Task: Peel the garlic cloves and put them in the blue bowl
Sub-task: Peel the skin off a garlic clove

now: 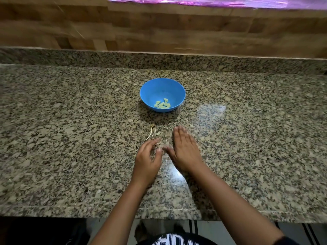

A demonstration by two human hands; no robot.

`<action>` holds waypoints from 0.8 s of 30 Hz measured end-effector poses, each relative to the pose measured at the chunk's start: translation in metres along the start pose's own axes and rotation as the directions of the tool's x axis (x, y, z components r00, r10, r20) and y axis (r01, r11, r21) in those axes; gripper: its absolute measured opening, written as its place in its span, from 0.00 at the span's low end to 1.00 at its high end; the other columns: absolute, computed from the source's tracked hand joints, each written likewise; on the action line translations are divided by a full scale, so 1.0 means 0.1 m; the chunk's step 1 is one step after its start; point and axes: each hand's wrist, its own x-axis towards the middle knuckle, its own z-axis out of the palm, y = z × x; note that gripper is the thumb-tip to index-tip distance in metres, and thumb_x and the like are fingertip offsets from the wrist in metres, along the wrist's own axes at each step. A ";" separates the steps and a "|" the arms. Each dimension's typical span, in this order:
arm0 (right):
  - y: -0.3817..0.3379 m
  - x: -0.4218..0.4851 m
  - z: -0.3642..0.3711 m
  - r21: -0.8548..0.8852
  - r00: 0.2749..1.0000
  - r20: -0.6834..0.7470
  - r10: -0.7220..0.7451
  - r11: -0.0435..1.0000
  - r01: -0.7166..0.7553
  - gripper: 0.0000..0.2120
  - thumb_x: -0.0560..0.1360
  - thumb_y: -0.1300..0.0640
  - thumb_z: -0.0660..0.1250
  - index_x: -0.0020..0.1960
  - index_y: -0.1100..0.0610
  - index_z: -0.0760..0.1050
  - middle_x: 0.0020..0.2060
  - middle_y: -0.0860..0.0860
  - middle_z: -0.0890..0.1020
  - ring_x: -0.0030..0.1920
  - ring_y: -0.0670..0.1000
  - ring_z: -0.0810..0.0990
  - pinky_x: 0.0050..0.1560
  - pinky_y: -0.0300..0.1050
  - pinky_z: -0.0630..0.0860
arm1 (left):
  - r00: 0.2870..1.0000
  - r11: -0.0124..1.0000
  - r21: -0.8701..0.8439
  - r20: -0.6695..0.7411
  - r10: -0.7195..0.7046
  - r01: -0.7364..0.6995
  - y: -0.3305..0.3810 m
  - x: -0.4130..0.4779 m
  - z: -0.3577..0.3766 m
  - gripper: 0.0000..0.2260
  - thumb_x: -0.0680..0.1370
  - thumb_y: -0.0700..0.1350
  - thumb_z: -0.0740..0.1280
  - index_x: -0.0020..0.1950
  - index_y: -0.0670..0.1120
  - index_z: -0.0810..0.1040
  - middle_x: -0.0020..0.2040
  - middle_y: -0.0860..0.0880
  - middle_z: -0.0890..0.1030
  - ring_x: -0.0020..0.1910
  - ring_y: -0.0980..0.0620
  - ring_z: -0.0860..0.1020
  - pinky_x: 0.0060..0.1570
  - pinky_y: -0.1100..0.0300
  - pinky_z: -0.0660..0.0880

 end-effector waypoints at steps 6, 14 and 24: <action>0.00 -0.22 -0.07 0.051 0.987 -0.016 -0.162 0.985 0.162 0.23 0.82 0.50 0.52 0.75 0.52 0.57 0.76 0.51 0.56 0.75 0.52 0.52 0.74 0.48 0.51 | 0.994 0.992 0.118 0.099 0.037 -0.049 0.00 0.05 0.04 0.19 0.80 0.47 0.59 0.71 0.44 0.67 0.70 0.48 0.68 0.69 0.52 0.65 0.66 0.61 0.60; 0.27 -0.53 -0.20 0.171 0.972 -0.145 -0.184 0.963 0.208 0.12 0.73 0.63 0.66 0.55 0.63 0.79 0.51 0.56 0.79 0.54 0.55 0.72 0.55 0.47 0.71 | 0.920 0.774 0.570 0.391 0.037 -0.274 -0.08 -0.02 0.17 0.47 0.69 0.76 0.40 0.77 0.46 0.41 0.76 0.49 0.38 0.76 0.51 0.41 0.74 0.53 0.40; 0.56 -0.48 -0.38 0.920 0.860 0.020 0.509 0.328 -0.216 0.06 0.73 0.69 0.67 0.48 0.63 0.81 0.41 0.53 0.83 0.42 0.49 0.81 0.45 0.38 0.79 | 0.893 0.738 0.568 0.437 0.106 -0.366 0.22 0.17 0.63 0.34 0.79 0.64 0.46 0.78 0.45 0.45 0.78 0.47 0.46 0.77 0.50 0.43 0.75 0.52 0.43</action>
